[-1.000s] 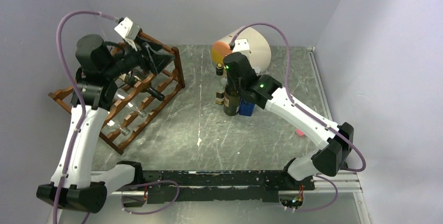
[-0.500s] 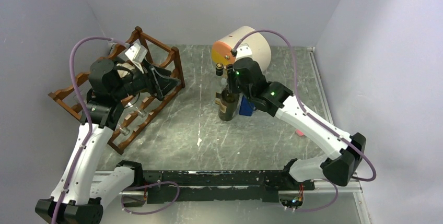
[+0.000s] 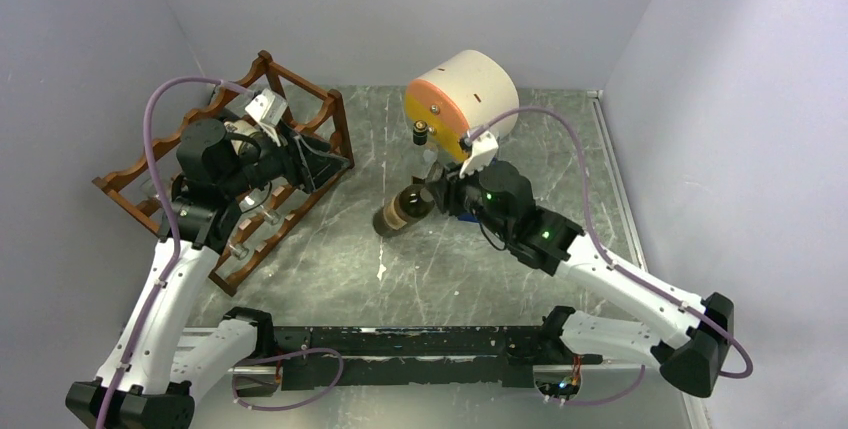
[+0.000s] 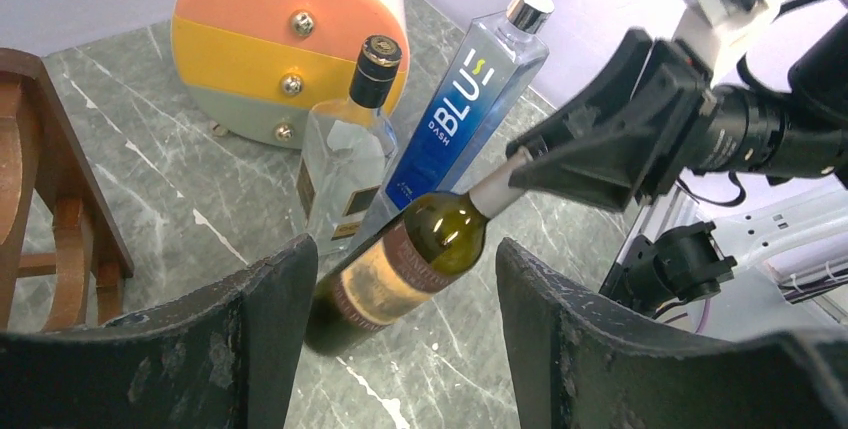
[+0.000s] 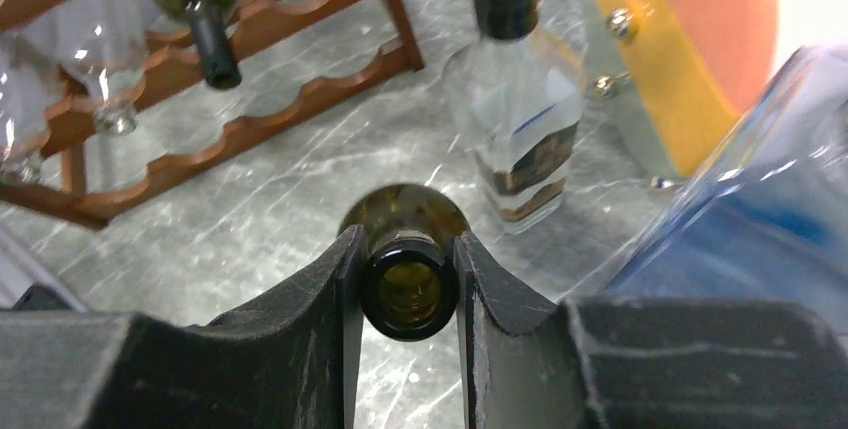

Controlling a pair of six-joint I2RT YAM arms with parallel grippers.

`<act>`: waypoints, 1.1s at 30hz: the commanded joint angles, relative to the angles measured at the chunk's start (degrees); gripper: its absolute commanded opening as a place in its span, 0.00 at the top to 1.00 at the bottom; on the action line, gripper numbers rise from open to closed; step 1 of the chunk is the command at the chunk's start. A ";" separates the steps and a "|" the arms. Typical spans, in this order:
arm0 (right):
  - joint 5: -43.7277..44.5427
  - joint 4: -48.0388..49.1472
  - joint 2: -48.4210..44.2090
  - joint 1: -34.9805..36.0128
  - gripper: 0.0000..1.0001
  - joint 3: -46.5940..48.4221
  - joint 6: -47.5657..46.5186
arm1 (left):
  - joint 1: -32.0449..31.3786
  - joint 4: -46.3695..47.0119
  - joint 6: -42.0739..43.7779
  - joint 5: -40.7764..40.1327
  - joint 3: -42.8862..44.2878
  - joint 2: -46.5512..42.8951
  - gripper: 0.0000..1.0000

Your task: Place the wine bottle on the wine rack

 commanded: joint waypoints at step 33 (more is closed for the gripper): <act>-5.09 6.51 16.84 12.94 1.00 -17.78 0.25 | -0.65 -8.70 3.58 -9.80 4.17 -5.26 0.28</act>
